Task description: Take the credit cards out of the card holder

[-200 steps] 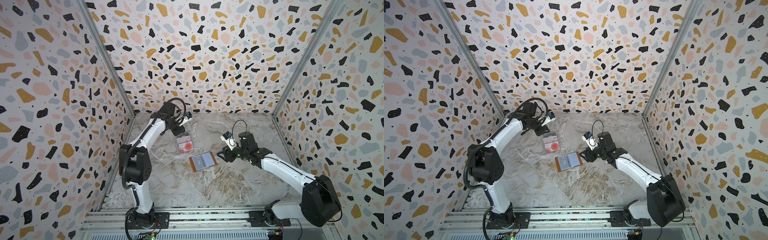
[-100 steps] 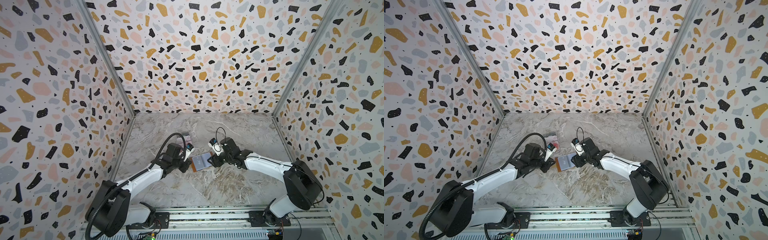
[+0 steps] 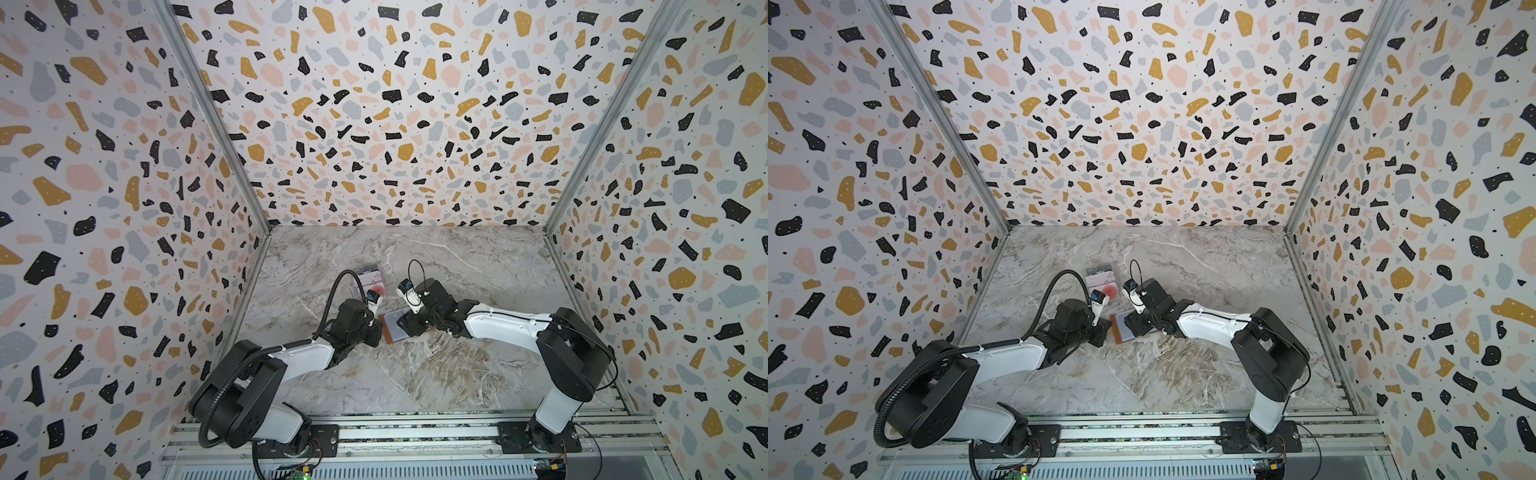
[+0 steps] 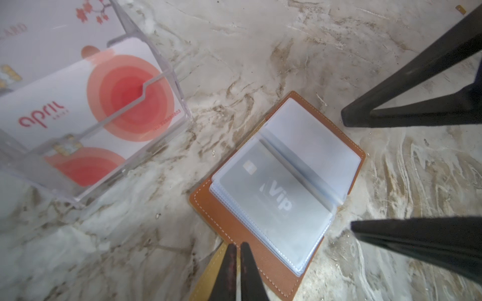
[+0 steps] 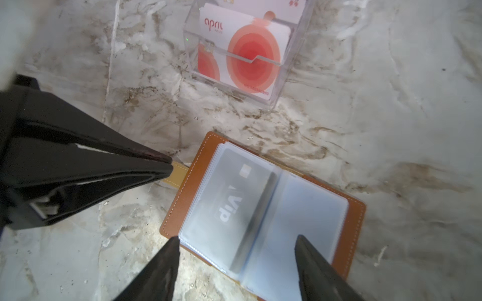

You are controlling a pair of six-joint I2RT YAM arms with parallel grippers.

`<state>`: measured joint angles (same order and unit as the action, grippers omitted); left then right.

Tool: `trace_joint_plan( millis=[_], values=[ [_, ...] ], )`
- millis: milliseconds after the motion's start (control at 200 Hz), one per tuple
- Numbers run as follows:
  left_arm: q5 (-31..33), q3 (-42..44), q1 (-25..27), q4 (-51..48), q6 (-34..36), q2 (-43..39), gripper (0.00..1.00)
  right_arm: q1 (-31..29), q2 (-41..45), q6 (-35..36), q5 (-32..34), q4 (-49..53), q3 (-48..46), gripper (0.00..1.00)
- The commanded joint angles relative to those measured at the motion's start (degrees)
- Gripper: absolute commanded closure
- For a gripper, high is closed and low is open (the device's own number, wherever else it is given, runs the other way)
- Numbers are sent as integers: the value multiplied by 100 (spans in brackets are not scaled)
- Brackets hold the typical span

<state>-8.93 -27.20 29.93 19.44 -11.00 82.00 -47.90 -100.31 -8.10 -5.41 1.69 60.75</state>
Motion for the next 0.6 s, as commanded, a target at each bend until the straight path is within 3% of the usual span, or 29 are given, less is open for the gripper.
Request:
trace_joint_plan(
  millis=[0, 225, 395, 596],
  values=[
    [-23, 245, -5, 374, -226, -15, 92, -137, -180, 0, 245, 153, 305, 29],
    [-16, 594, -5, 551, -392, -158, 93, -311, -651, 79, 424, 353, 658, 29],
    [424, 461, -5, 423, -657, 168, 93, -413, -835, 169, 704, 539, 783, 29],
    [473, 622, -5, 659, -875, 348, 94, -452, -996, 223, 909, 732, 819, 31]
  ],
)
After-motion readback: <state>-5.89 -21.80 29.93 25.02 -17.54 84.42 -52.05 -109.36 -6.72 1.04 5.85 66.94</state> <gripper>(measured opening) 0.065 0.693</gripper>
